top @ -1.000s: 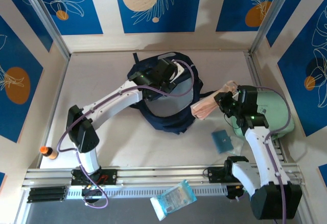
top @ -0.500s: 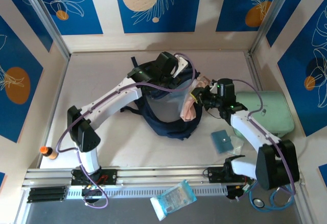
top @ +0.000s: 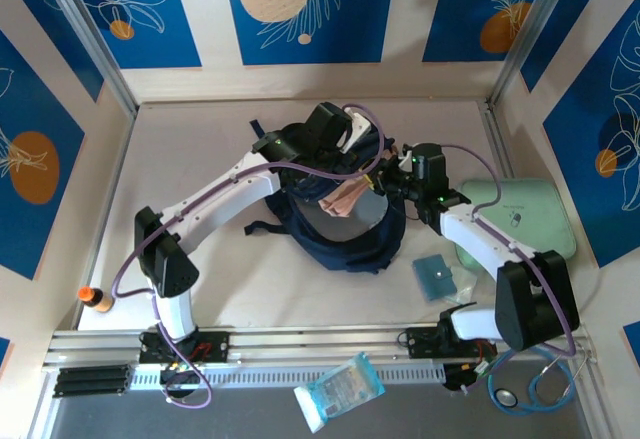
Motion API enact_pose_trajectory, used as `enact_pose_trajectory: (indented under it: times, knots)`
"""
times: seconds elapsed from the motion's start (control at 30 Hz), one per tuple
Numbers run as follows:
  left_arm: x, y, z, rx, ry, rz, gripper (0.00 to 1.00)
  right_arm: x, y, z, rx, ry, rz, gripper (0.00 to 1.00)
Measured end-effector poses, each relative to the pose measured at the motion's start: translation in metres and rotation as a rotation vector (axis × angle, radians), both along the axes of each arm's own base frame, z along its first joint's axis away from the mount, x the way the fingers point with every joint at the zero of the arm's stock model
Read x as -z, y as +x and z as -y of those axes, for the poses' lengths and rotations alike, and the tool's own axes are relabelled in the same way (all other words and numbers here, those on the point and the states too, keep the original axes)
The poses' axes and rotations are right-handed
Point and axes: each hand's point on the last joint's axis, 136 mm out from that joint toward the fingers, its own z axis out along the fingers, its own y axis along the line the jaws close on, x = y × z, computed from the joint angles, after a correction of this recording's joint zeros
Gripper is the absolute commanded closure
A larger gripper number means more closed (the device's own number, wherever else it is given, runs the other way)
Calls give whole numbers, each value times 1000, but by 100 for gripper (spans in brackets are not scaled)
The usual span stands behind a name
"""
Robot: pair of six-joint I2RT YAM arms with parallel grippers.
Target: Pack books, pencil case, and school supplies into a backpack
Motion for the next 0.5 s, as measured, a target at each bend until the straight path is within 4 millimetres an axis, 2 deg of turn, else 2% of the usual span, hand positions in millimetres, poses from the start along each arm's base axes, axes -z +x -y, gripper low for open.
enact_pose_trajectory:
  times: [0.2,0.4,0.5]
  knots:
    - [-10,2,11,19,-28,-11,100,32,12,-16,-22,-5,-63,83]
    - [-17,0,13,30,-45,-19,100,27,36,-24,-11,7,-9,83]
    - [-17,0,14,25,-52,-24,100,34,50,-27,2,4,6,83]
